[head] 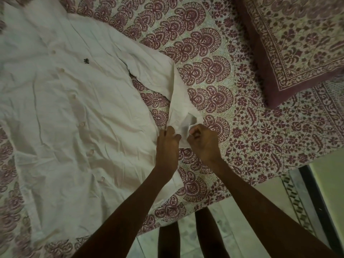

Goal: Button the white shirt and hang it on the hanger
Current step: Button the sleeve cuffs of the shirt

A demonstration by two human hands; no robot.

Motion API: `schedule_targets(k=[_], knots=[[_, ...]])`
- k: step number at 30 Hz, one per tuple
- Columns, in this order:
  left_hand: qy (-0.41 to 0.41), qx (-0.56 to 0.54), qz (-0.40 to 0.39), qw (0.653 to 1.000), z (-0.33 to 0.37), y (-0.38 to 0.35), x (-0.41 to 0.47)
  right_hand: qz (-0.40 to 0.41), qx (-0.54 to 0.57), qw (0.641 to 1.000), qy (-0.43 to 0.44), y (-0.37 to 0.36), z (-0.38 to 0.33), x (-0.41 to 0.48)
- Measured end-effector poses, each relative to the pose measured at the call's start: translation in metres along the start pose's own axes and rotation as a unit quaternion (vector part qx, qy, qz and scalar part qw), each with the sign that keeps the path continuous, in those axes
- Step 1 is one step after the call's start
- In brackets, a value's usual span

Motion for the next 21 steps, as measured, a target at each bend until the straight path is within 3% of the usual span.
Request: schedule_targets(k=[5, 9, 11, 15, 21], knots=[[0.131, -0.184, 0.025, 0.974, -0.027, 0.005, 0.006, -0.056, -0.018, 0.998, 0.027, -0.025, 0.000, 0.005], [0.246, -0.299, 0.082, 0.918, -0.049, 0.024, 0.010, -0.098, -0.018, 0.995, 0.024, -0.030, 0.003, 0.009], [0.245, -0.290, 0.066, 0.923, -0.052, 0.026, 0.011, -0.097, -0.042, 0.994, 0.026, -0.029, 0.001, 0.008], [0.238, -0.242, -0.003, 0.941, -0.050, 0.019, 0.006, -0.051, -0.205, 0.976, 0.049, -0.023, -0.013, -0.001], [0.230, -0.302, -0.074, 0.922, -0.044, 0.006, 0.002, -0.005, -0.235, 0.968, 0.082, -0.026, -0.015, -0.011]])
Point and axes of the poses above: each hand's wrist, its own x-axis towards the middle knuckle, its own y-axis out of the back of the hand, z = x × y, the point moved 6 cm from there along x, towards the middle knuckle, and after that the axes turned 9 degrees about y, right-handed, at the moved point
